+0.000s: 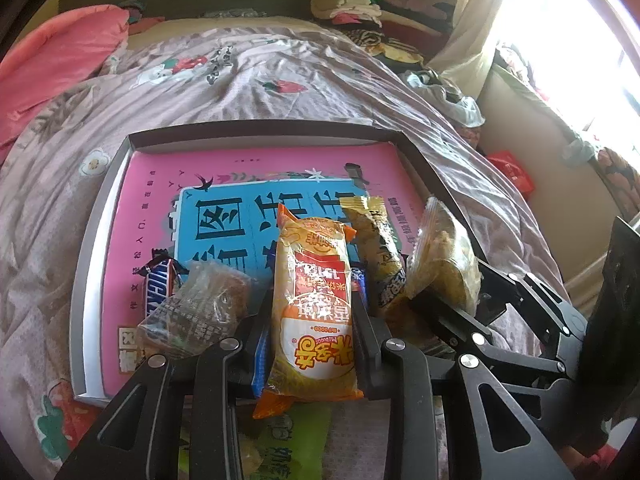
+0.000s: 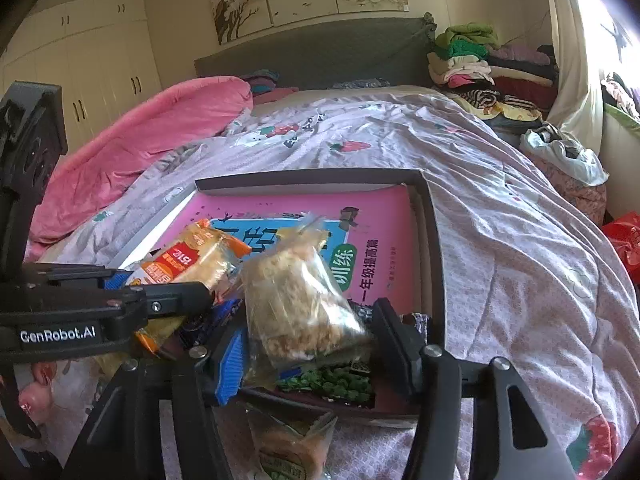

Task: Organize snacks
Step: 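Open both tools to drop the two packs into the box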

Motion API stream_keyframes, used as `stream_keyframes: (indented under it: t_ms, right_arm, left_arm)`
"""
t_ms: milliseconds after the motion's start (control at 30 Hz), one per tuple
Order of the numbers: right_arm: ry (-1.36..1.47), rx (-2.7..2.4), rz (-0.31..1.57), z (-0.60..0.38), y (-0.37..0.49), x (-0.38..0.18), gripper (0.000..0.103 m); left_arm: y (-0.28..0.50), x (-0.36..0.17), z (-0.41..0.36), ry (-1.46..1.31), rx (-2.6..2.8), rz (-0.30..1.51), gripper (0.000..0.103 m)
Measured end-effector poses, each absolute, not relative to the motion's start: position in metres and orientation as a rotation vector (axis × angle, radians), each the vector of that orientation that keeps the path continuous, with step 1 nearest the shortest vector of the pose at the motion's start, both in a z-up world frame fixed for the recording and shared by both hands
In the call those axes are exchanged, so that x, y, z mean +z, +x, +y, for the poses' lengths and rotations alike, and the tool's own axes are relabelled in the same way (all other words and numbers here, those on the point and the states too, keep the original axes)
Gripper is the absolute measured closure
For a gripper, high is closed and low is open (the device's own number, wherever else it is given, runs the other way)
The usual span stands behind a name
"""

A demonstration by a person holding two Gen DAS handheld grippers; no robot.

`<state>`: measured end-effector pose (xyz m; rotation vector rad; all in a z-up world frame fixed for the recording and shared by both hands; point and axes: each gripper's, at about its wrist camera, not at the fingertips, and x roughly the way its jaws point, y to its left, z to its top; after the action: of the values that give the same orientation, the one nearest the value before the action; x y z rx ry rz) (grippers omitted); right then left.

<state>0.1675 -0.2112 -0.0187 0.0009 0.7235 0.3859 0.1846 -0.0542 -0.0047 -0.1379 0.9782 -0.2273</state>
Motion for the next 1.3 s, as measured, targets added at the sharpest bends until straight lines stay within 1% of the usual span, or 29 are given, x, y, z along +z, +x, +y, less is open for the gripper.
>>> stream_keyframes:
  t_ms: [233,300,367,467,633,833,967,1033,1300]
  right_arm:
    - [0.013,0.375,0.704,-0.217,0.165,-0.015,0.044]
    - [0.02,0.373,0.699,-0.219,0.164,-0.014,0.043]
    - [0.028,0.376,0.694,-0.221,0.163,-0.013,0.043]
    - [0.028,0.392,0.688,-0.219,0.161,-0.012,0.042]
    - [0.009,0.416,0.671,-0.213,0.157,-0.009,0.042]
    - [0.01,0.428,0.662,-0.212,0.154,-0.007,0.042]
    - [0.013,0.428,0.652,-0.213,0.153,-0.005,0.042]
    - [0.018,0.427,0.649,-0.214,0.153,-0.003,0.039]
    - [0.026,0.417,0.627,-0.216,0.15,0.002,0.034]
  left_arm:
    - [0.185,-0.004,-0.053,-0.136,-0.221,0.98,0.068]
    - [0.185,-0.003,-0.053,-0.136,-0.222,0.977,0.066]
    - [0.185,-0.002,-0.052,-0.136,-0.221,0.974,0.061]
    - [0.185,-0.001,-0.052,-0.138,-0.222,0.974,0.057]
    - [0.184,0.001,-0.051,-0.141,-0.223,0.972,0.054]
    - [0.183,0.006,-0.05,-0.139,-0.228,0.962,0.053]
    - [0.181,0.01,-0.05,-0.143,-0.234,0.951,0.046]
    - [0.18,0.012,-0.049,-0.147,-0.237,0.944,0.045]
    - [0.176,0.019,-0.05,-0.139,-0.238,0.92,0.04]
